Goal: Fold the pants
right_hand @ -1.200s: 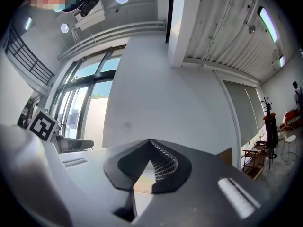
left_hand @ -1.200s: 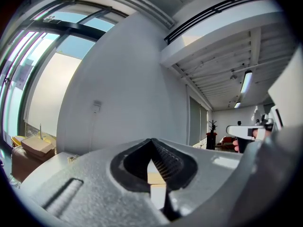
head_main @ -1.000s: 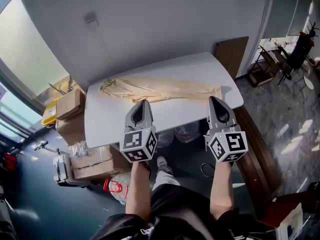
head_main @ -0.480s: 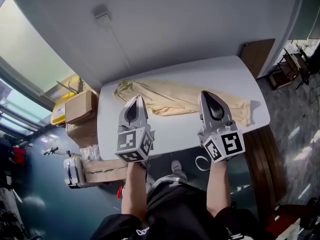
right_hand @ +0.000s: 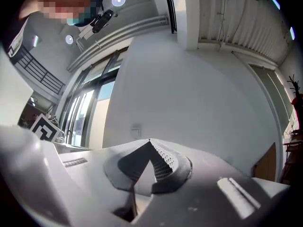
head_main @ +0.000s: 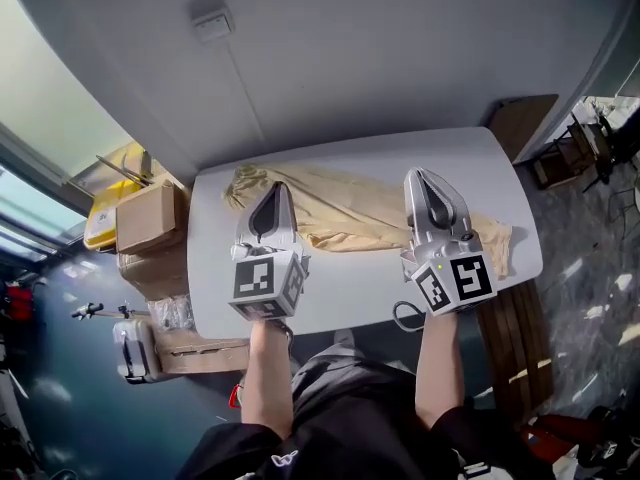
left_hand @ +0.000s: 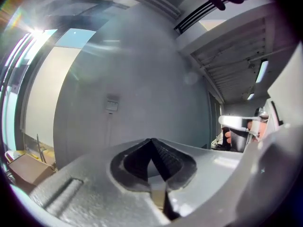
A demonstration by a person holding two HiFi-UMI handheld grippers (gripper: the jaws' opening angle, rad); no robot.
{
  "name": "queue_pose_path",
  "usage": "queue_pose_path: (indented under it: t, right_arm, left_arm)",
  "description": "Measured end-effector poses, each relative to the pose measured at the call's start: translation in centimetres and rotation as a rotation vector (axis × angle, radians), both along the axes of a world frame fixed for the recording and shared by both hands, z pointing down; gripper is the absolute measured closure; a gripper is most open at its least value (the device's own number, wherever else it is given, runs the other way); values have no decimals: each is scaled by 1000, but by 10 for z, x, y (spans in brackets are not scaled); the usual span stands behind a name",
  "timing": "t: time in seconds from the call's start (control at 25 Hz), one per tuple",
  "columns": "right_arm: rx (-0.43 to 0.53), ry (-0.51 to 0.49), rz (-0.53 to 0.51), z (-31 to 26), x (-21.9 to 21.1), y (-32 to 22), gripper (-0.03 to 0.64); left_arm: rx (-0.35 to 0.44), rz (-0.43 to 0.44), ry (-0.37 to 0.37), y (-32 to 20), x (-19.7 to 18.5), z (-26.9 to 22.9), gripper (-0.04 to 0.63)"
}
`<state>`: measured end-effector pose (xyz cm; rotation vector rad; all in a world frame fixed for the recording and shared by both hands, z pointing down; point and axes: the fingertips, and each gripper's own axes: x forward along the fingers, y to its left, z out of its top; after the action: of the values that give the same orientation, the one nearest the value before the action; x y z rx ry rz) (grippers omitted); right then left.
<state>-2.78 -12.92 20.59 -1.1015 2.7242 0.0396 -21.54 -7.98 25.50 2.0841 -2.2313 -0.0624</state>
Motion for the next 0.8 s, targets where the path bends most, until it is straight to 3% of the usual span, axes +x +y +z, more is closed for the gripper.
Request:
queue_pose_path:
  t: [0.24,0.6,0.8]
  right_arm:
    - [2,22,-69,11,-26,-6,614]
    - [1,44,-128,7,-42,-26,614]
    - [26,146,-151,27,-58,-29,614]
  left_arm:
    - [-12,-77,48,-2,-33,11,592]
    - [-10,-125,70,-6,-45,17,592]
    - [-54,-177,141,-8,-69,44,592]
